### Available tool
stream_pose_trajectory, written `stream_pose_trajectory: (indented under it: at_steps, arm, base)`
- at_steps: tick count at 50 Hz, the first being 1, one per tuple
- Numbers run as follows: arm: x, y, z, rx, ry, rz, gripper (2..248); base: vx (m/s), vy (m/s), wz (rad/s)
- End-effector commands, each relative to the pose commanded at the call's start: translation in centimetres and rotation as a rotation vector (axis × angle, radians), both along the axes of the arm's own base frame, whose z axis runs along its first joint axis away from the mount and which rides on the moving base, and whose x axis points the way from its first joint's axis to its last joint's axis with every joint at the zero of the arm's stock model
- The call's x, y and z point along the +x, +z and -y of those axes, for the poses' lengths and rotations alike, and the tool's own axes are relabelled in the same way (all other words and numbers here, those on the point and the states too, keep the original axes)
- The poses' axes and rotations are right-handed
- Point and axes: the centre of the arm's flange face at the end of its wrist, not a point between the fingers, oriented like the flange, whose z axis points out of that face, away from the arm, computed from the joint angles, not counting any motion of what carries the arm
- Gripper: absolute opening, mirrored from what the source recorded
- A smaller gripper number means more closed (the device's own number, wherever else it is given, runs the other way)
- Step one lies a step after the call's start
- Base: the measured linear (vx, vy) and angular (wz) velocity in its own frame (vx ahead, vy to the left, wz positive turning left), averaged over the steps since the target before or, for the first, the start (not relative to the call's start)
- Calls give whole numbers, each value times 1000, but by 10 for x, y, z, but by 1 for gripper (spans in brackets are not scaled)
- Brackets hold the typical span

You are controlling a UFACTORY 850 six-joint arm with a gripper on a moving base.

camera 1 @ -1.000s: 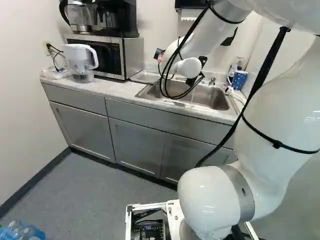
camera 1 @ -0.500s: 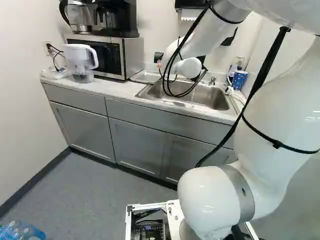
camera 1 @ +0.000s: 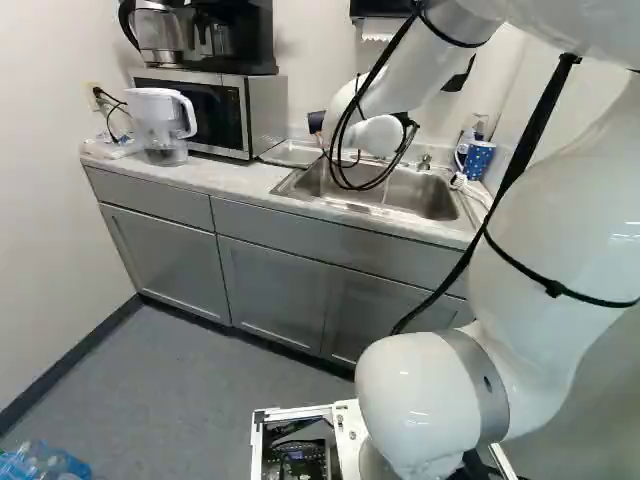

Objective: Rinse the cup and place it in the tray

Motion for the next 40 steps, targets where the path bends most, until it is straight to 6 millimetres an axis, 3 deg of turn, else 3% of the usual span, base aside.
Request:
stream_pose_trajectory:
  at_steps: [40]
  arm:
    - [0, 0, 0, -419, 36, 4, 125]
  base:
    - [0, 0, 0]
